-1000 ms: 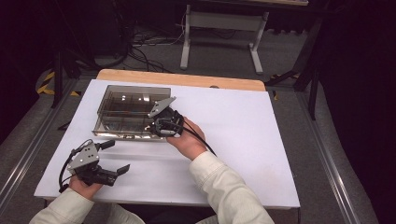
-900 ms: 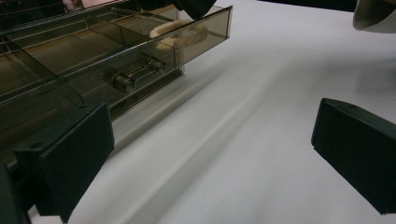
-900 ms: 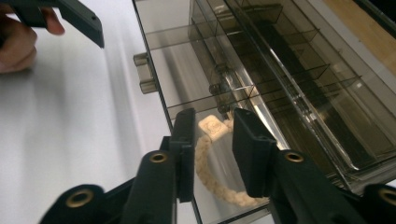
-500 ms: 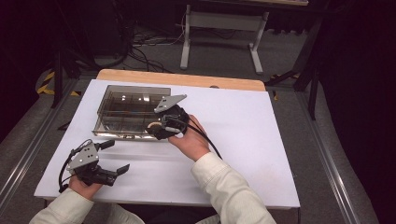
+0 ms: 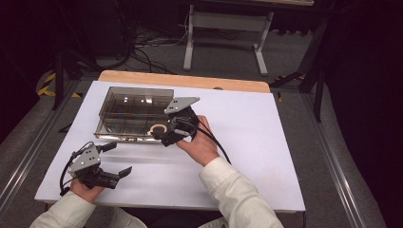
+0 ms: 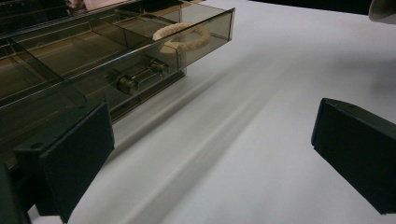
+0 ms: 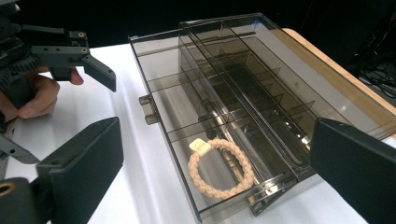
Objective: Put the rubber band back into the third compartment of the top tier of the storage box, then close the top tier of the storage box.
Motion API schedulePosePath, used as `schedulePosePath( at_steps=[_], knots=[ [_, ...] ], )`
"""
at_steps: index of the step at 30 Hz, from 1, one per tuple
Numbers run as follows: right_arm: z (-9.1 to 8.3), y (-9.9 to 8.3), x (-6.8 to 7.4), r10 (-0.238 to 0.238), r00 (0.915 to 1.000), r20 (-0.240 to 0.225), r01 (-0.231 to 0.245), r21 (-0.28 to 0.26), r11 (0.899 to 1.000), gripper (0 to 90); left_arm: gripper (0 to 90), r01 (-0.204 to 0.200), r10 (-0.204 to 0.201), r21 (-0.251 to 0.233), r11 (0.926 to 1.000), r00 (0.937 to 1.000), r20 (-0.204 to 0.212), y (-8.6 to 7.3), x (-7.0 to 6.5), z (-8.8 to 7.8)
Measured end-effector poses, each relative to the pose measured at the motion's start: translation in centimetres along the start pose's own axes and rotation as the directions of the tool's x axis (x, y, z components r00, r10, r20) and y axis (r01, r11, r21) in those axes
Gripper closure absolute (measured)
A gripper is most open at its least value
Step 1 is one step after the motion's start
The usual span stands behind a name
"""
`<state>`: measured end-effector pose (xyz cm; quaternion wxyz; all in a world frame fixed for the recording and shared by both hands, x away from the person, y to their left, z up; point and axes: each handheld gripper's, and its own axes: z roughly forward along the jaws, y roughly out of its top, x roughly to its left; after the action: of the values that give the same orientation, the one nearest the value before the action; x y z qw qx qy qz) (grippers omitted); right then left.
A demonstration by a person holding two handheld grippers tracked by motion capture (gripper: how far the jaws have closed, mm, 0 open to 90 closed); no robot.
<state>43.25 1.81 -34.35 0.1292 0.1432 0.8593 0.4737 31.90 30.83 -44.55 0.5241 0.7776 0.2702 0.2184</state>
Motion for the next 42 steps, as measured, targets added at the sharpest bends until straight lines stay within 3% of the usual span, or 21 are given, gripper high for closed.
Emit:
schedulePosePath(
  at_steps=[14, 19, 23, 27, 35, 42],
  knots=[
    [-3.6, -0.9, 0.0, -0.004, 0.999, 0.045, 0.007, -0.068, 0.998, 0.1, 0.3, 0.007, -0.007, -0.003, 1.0, 1.0, -0.005, 0.0, -0.1, -0.1],
    [-4.6, -1.7, -0.2, 0.014, 0.9983, 0.056, -0.008, -0.093, 0.996, 0.0, 0.3, 0.018, -0.018, -0.004, 0.9998, 0.9998, 0.0, 0.0, -0.2, -0.1],
    [-5.4, -2.3, -0.3, 0.023, 0.9975, 0.066, -0.016, -0.108, 0.994, 0.0, 0.3, 0.003, -0.003, -0.005, 1.0, 0.9999, -0.011, 0.0, 0.0, -0.1],
    [-6.3, -3.1, -0.2, 0.038, 0.9968, 0.071, -0.029, -0.134, 0.991, 0.0, 0.3, 0.003, -0.003, -0.003, 1.0, 1.0, -0.005, 0.0, -0.1, -0.1],
    [-7.5, -4.6, -0.1, 0.037, 0.9946, 0.097, -0.023, -0.137, 0.99, 0.0, 0.3, -0.001, 0.001, -0.01, 0.9999, 1.0, -0.006, 0.0, -0.1, -0.1],
    [-9.0, -7.0, -0.2, 0.078, 0.9893, 0.123, -0.061, -0.141, 0.988, 0.4, 0.4, 0.006, -0.006, -0.009, 0.9999, 1.0, -0.002, 0.0, -0.1, -0.2]
  ],
)
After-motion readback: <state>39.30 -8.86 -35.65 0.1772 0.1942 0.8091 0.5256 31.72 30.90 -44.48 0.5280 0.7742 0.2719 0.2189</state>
